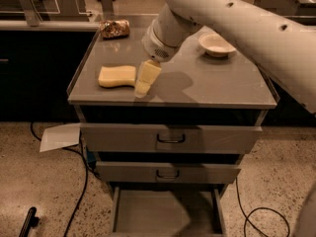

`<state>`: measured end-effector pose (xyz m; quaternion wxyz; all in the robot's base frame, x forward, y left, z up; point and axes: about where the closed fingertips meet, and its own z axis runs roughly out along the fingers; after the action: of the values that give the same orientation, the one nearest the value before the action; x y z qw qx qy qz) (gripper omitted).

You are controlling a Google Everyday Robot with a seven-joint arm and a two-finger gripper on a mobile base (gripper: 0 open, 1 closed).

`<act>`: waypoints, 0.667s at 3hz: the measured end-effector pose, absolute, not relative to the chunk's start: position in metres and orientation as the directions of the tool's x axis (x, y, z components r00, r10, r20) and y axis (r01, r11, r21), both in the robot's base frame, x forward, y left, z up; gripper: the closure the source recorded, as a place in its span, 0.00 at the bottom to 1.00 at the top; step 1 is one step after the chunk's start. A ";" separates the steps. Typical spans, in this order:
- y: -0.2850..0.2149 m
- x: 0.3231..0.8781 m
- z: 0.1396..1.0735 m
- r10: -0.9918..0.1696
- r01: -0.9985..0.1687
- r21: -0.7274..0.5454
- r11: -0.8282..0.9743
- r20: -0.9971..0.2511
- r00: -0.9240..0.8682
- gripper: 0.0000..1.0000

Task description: Place sponge into bottom drawer

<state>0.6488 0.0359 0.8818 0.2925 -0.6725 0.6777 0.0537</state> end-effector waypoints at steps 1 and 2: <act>0.062 0.655 0.873 -0.874 -0.952 -0.305 0.031 -0.469 0.122 0.00; 0.087 0.662 0.862 -0.872 -0.960 -0.277 -0.027 -0.464 0.158 0.00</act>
Offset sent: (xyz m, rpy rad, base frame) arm 0.0228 0.0782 -0.0281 -0.0217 0.0770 0.1837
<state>0.6623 0.0869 0.8619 0.2693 -0.7119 0.6434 0.0825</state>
